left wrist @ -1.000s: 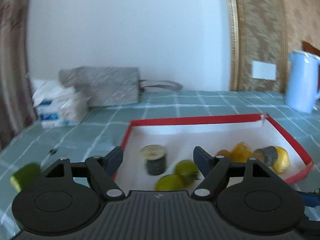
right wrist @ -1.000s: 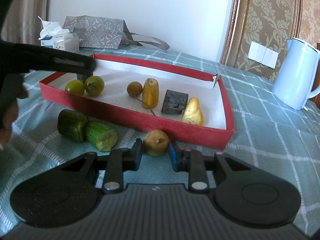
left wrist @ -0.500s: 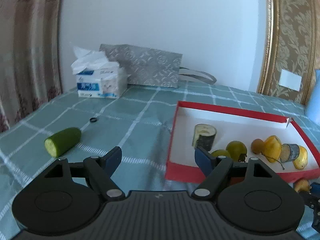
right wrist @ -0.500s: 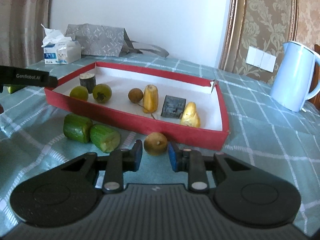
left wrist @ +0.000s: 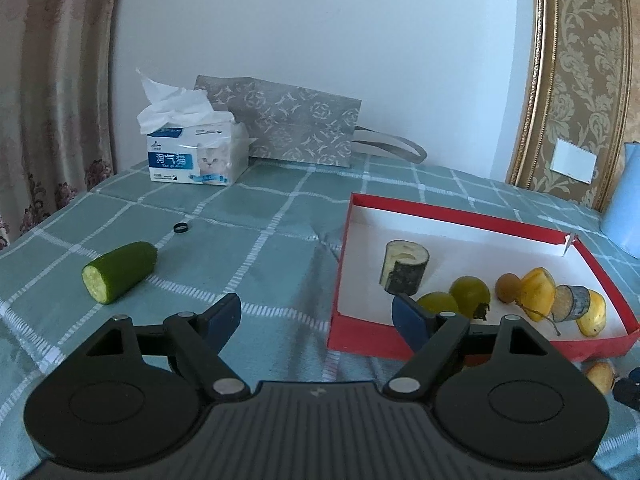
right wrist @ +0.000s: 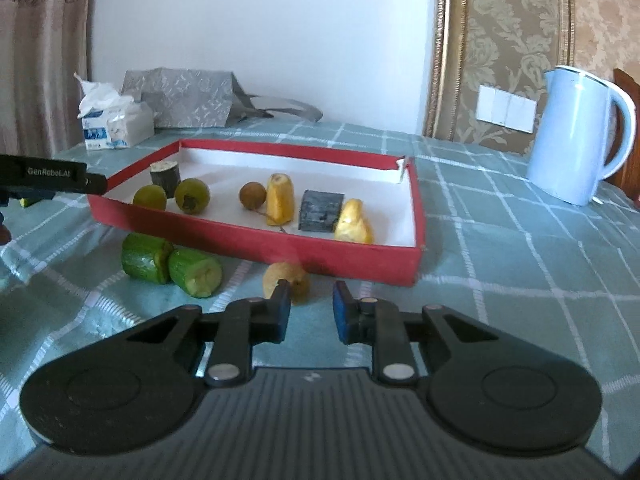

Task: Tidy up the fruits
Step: 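Carry the brown fruit in the right gripper over the red tray, then lower the brown fruit into the tray and open the right gripper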

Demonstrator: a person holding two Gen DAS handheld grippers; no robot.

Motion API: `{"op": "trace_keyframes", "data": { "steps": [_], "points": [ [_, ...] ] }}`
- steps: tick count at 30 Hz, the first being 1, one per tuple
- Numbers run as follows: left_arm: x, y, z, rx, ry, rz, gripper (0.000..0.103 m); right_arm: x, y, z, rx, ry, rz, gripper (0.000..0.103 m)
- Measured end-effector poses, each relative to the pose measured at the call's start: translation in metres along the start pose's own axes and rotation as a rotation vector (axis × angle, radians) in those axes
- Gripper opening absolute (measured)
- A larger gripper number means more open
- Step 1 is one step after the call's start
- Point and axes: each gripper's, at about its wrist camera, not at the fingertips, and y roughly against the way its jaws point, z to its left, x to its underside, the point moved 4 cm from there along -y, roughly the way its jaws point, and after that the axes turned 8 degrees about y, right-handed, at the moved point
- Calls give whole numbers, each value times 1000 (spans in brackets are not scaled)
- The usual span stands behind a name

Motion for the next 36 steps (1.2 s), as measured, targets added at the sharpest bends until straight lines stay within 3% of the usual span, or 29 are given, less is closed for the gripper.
{"op": "trace_keyframes", "data": {
  "steps": [5, 8, 14, 17, 26, 31, 36],
  "points": [
    [2, -1, -3, 10, -16, 14, 83, -1, -5, 2, -74, -18, 23, 26],
    [3, -1, -5, 10, -27, 15, 83, -5, -6, 7, -19, 27, -3, 34],
    [4, -1, -6, 9, -33, 14, 83, -10, -23, 14, -32, 61, 39, 34],
    [4, -1, -6, 8, -35, 14, 83, -13, -23, 16, -28, 69, 18, 25],
    [4, -2, -5, 12, -31, 17, 84, -11, -17, 16, -17, 75, 2, 25],
    [6, -1, -7, 11, -42, 14, 84, -17, 1, 11, -7, 56, -59, 25],
    [6, -1, -9, 13, -56, 13, 85, -44, 9, 11, 3, 79, -130, 25]
  ]
}}
